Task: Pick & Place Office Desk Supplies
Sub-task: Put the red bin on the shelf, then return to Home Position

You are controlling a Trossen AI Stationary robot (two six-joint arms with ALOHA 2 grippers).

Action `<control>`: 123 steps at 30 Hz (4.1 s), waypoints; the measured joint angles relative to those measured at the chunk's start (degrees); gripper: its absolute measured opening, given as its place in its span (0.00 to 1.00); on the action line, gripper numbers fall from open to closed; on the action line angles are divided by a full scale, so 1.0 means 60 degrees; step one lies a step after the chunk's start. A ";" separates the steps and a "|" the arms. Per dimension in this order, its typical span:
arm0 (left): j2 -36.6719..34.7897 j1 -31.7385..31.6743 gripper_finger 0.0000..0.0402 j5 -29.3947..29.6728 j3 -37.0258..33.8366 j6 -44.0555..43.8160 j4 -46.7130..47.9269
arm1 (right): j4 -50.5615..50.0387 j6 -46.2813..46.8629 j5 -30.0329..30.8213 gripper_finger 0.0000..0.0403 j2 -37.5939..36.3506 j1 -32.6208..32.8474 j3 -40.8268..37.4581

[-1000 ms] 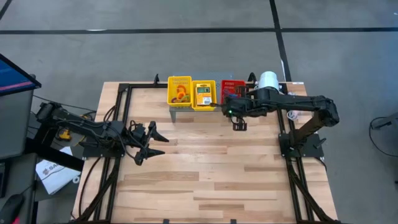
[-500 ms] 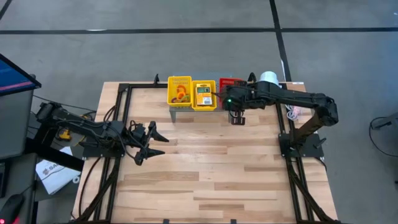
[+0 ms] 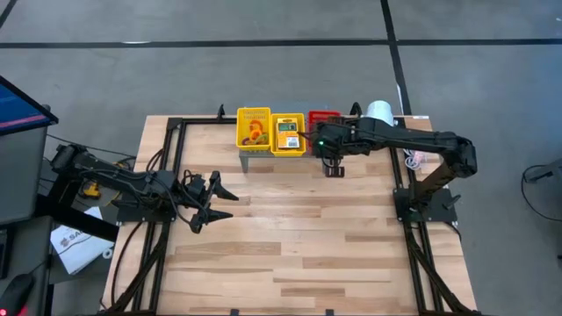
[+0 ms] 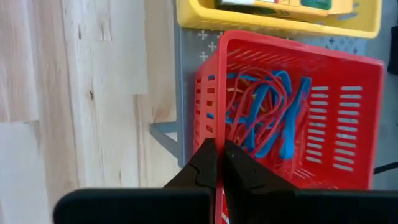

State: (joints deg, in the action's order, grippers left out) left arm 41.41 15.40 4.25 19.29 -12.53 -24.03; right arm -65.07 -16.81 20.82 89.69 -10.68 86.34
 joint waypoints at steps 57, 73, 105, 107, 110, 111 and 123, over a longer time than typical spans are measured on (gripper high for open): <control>0.0002 0.0002 0.62 0.0000 0.0000 -0.0037 0.0000 | 0.0671 -0.0202 -0.0463 0.56 -0.0133 -0.0164 0.0160; -0.1479 -0.0015 0.62 0.0129 0.0004 0.1091 0.0677 | 0.1350 0.0563 -0.1188 0.57 -0.2365 0.0766 0.0775; -0.3716 0.0000 0.25 0.0408 -0.0933 0.1042 0.1926 | 0.4719 0.2220 0.0284 0.17 -0.7434 0.5100 -0.3778; -0.3716 0.0000 0.20 0.0408 -0.0933 0.1042 0.1938 | 0.5505 0.2220 0.0288 0.10 -0.8126 0.5100 -0.4704; -0.3716 0.0000 0.12 0.0412 -0.0933 0.1065 0.1938 | 0.6623 0.2122 0.0243 0.02 -0.9083 0.5100 -0.5988; -0.3716 0.0000 0.09 0.0411 -0.0933 0.1109 0.1938 | 0.6983 0.2081 0.0229 0.01 -0.9388 0.5100 -0.6356; -0.3716 -0.0015 0.00 0.0444 -0.0936 0.1335 0.2213 | 0.9203 0.1972 -0.0687 0.00 -1.1747 0.5090 -0.9064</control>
State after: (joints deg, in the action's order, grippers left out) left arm 19.11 15.31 6.92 13.67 -4.52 -10.75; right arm -9.85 -4.97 16.70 19.21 19.87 31.96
